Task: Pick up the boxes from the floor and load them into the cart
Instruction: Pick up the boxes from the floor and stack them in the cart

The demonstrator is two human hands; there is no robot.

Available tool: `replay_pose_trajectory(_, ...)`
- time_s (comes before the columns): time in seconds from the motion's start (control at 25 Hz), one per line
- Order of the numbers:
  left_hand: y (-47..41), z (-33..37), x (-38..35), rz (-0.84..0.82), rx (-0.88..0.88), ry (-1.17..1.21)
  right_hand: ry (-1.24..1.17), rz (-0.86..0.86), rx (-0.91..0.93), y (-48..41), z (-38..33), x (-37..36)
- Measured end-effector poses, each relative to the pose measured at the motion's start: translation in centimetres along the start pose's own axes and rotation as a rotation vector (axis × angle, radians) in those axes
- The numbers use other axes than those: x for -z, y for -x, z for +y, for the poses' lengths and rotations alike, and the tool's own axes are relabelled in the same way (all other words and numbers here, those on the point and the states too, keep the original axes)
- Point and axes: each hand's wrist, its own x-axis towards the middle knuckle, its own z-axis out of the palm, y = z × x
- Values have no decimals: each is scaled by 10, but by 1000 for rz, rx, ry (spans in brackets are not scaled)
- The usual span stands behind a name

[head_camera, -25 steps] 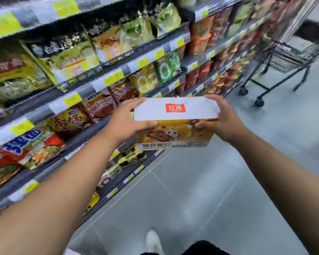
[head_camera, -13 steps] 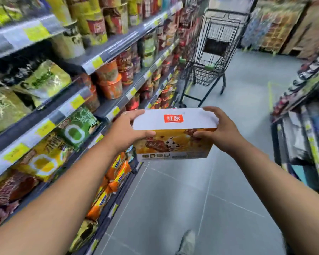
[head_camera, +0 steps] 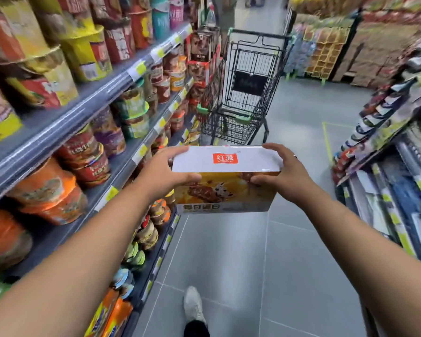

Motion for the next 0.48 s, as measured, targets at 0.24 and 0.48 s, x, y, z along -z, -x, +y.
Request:
replay_pose_trajectory(0.24,-195,-19,2,-103,-33,-15,19,64,-63,-169,20,-6)
replay_pose_trajectory(0.48,-362,-18,-12,-196,-25,-17,5,86,-133,-313,51,4)
